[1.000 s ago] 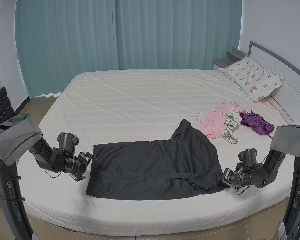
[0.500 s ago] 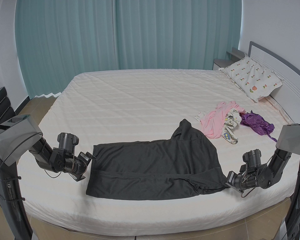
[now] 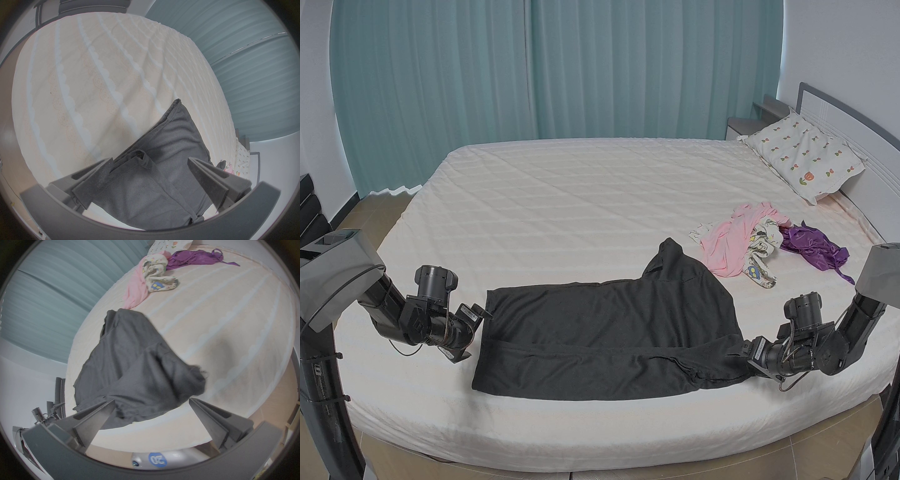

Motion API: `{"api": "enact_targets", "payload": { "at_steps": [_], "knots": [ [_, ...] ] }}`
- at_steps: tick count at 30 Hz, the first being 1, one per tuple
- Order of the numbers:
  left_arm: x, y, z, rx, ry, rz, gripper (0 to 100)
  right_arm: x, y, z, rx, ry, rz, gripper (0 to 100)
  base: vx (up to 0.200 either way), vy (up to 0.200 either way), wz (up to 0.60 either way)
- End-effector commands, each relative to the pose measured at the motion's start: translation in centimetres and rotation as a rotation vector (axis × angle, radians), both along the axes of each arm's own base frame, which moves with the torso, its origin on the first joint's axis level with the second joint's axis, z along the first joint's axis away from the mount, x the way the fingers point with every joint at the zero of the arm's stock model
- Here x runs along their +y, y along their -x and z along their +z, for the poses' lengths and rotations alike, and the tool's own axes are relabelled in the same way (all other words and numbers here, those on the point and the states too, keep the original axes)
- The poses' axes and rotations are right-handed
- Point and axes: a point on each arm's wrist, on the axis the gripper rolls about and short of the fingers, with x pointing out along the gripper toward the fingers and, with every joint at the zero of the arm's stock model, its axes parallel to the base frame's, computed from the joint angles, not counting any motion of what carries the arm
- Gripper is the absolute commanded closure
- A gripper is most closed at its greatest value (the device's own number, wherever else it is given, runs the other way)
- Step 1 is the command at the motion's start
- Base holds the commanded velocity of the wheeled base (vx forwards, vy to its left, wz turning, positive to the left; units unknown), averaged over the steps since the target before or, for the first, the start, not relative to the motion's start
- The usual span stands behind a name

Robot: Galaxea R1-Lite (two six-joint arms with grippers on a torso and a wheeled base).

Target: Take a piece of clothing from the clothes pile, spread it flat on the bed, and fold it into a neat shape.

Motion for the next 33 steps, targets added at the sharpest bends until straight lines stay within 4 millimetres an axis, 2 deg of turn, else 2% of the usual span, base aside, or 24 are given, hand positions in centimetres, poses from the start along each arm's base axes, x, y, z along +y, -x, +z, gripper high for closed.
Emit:
{"api": "enact_targets", "payload": {
  "at_steps": [1,2,3,6,12,19,24,33],
  "knots": [
    [0.0,0.0,0.0,-0.001,0.000,0.000,0,4.1,0.1,1.5,-0.041,-0.084,0.055,0,0.000,0.000,0.00],
    [0.0,0.0,0.0,-0.001,0.000,0.000,0,5.0,-0.1,1.5,-0.045,-0.113,0.055,0,0.000,0.000,0.00],
    [0.0,0.0,0.0,-0.001,0.000,0.000,0,5.0,-0.1,1.5,-0.045,-0.113,0.055,0,0.000,0.000,0.00],
    [0.0,0.0,0.0,-0.001,0.000,0.000,0,7.5,-1.0,0.5,-0.070,-0.174,0.060,0,0.000,0.000,0.00],
    [0.0,-0.2,0.0,-0.002,0.000,0.000,0,9.4,-1.3,-1.6,-0.154,-0.198,0.106,0,0.000,0.000,0.00],
    [0.0,-0.2,0.0,-0.002,-0.001,-0.001,0,9.3,-1.3,-0.5,-0.237,-0.203,0.087,0,0.000,0.000,0.00],
    [0.0,-0.2,0.0,-0.002,0.000,0.000,0,10.5,-0.9,-2.4,-0.209,-0.188,0.119,0,0.000,0.000,0.00],
    [0.0,-0.2,-0.1,-0.001,0.000,0.000,0,10.7,-0.8,-2.7,-0.214,-0.182,0.139,0,0.000,0.000,0.00]
  ]
}}
